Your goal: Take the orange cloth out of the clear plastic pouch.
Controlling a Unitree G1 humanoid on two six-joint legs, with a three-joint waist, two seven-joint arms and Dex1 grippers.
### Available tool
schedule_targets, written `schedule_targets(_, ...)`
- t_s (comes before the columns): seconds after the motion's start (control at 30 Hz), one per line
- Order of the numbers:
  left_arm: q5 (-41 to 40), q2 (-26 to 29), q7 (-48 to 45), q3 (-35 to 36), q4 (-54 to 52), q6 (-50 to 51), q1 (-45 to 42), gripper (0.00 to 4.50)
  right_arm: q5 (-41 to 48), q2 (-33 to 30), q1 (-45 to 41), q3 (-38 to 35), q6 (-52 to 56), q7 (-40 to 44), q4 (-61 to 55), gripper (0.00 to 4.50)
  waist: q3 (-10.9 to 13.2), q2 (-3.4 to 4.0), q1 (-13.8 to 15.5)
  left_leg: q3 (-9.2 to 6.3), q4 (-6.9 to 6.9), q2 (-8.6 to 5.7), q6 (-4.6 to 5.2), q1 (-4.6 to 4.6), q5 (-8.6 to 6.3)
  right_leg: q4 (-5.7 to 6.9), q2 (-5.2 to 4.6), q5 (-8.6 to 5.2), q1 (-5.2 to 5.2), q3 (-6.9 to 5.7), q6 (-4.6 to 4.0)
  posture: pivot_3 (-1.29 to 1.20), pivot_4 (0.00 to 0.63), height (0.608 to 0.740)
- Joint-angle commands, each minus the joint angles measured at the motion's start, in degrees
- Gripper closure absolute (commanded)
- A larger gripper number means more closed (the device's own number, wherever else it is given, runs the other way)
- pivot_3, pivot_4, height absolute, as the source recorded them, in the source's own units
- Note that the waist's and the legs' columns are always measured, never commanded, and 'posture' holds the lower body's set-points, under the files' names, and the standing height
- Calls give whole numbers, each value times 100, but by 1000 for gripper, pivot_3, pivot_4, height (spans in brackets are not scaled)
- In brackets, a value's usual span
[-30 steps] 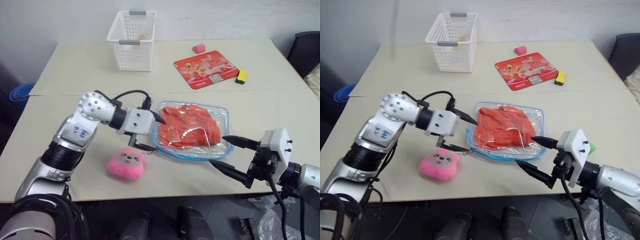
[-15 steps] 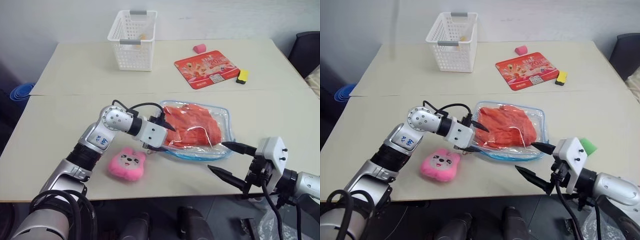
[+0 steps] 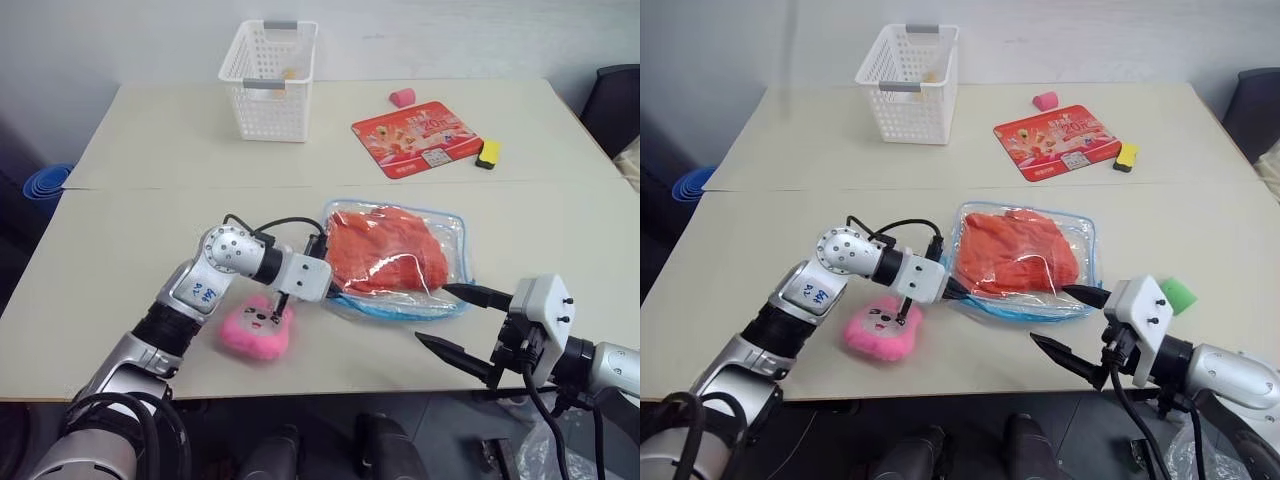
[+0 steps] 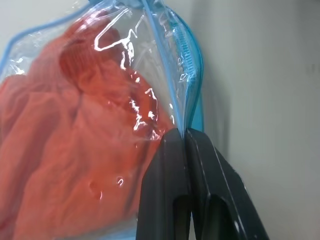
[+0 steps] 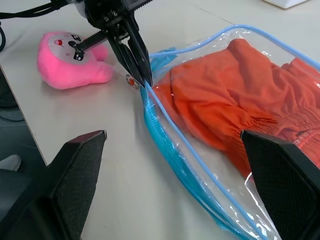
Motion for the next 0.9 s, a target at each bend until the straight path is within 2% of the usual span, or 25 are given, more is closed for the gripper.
schedule_targets(0.03,-683,-130,334,530,-705,1303,61,4500,-139,84,22,-3,-135,147,-128,518,0,0,-3,-1,1,0,0,0,0,0,0,0,0,0,0,0,150,740)
schedule_targets(0.23,-931,-149,745,799,-1174,2148,325,4500,-655,118,-132,372,-334,260,-77,2515,0,0,-24,1,-2,3,-1,4,0,4,4,0,-1,2,0,0,150,740)
schedule_targets(0.33,-1055,-191,912,899,-1257,2437,316,4500,-1644,-66,-397,957,-796,370,158,3658,-1,0,-17,1,2,1,-1,4,0,5,3,0,-1,1,0,0,150,740)
schedule_targets(0.4,-1035,-161,948,865,-1281,2425,338,4500,-2193,-86,-697,1396,-995,348,356,4299,-1,0,-18,2,3,-2,-1,6,0,6,2,0,-1,1,0,0,150,740)
schedule_targets(0.43,-1017,-143,960,842,-1291,2399,354,4500,-2374,-62,-821,1557,-1058,336,433,4449,-1,0,-19,2,2,-1,-1,6,0,5,3,0,-1,0,0,0,150,740)
schedule_targets(0.53,-1035,-167,1037,816,-1367,2442,375,4500,-3195,39,-1254,2099,-1371,168,784,4449,-1,0,-21,4,1,0,-2,6,0,7,3,0,-4,-2,0,0,150,740)
schedule_targets(0.73,-1039,-128,1054,708,-1630,2464,521,4500,-4400,422,-1985,2618,-1736,-367,1526,4449,-1,0,-26,7,1,-3,-2,6,0,7,2,0,-8,-2,-1,0,150,740)
schedule_targets(0.83,-1053,-100,1067,698,-1707,2500,568,4500,-4747,549,-2152,2697,-1877,-475,1752,3890,-1,0,-24,6,-1,-1,-2,5,0,7,4,0,-10,-2,-1,0,150,740)
schedule_targets(0.9,-1054,-96,1080,691,-1722,2519,572,4500,-4968,569,-2186,2751,-1981,-493,1858,3222,-1,0,-23,6,-1,-2,-2,5,0,7,3,0,-9,-2,-1,0,150,740)
